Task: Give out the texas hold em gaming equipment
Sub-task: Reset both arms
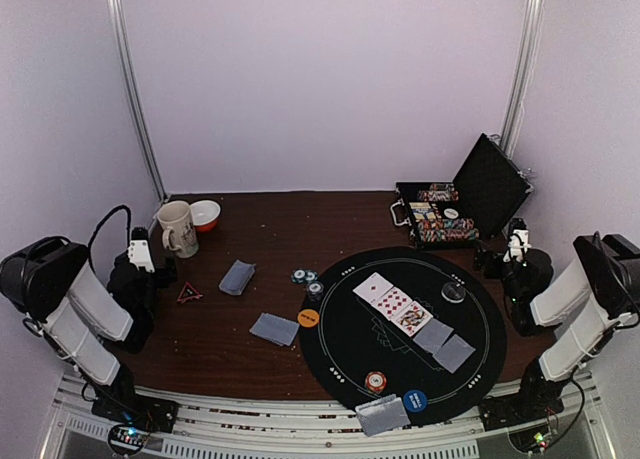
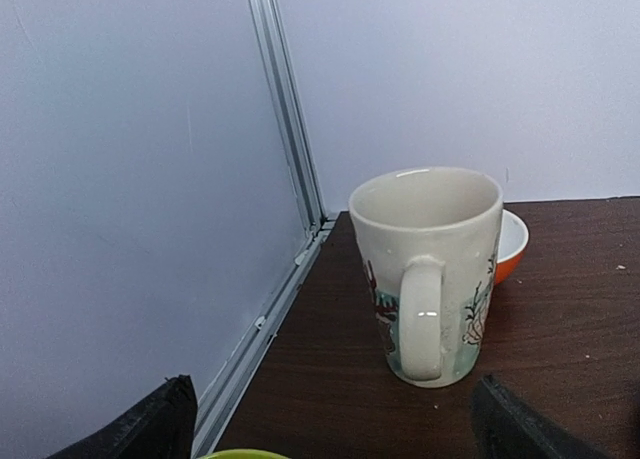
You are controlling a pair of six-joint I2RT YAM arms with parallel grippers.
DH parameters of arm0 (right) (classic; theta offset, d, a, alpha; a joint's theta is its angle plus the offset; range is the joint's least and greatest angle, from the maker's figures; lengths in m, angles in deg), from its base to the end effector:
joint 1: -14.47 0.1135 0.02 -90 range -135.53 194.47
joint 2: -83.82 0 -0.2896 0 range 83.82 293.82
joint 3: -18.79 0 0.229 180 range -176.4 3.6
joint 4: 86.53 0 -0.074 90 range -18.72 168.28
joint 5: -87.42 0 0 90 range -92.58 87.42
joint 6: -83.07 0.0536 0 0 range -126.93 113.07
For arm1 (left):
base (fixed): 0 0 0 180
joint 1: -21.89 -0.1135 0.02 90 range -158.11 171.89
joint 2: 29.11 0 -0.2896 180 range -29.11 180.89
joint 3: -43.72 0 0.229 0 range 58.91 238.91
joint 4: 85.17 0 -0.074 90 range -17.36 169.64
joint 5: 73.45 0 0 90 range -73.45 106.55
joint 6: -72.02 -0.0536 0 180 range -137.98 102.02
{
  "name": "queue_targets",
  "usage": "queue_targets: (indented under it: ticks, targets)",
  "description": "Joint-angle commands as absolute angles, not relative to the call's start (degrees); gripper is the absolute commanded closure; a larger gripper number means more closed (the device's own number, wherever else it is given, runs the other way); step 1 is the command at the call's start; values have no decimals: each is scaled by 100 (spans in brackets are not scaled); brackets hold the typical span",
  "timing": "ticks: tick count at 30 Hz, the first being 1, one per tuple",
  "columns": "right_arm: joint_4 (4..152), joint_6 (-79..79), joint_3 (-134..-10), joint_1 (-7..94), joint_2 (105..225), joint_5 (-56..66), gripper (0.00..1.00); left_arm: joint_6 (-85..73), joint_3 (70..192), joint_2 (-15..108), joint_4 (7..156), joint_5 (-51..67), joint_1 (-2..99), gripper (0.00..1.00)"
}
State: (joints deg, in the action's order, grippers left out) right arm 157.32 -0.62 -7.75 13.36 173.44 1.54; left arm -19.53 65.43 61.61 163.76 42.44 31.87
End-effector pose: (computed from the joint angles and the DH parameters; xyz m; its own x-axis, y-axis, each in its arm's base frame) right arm 0.2492 -0.0010 0.2006 0.0076 0.1095 -0.9940 -0.0537 0.9926 0.1089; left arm 0.2285 -0.0164 0.1891 -0.0088 0.0263 -0.9996 -0.2740 0.9613 0.0277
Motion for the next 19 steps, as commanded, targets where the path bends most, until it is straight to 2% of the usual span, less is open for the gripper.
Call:
queue_targets:
  ticks: [1, 19]
  targets:
    - [15795, -139, -795, 1359, 17301, 203, 0, -2173, 6551, 6214, 17128, 4134, 3212, 2]
    - [15721, -172, -832, 1420, 17306, 85, 0, -2115, 6866, 6204, 16523, 4121, 3156, 2]
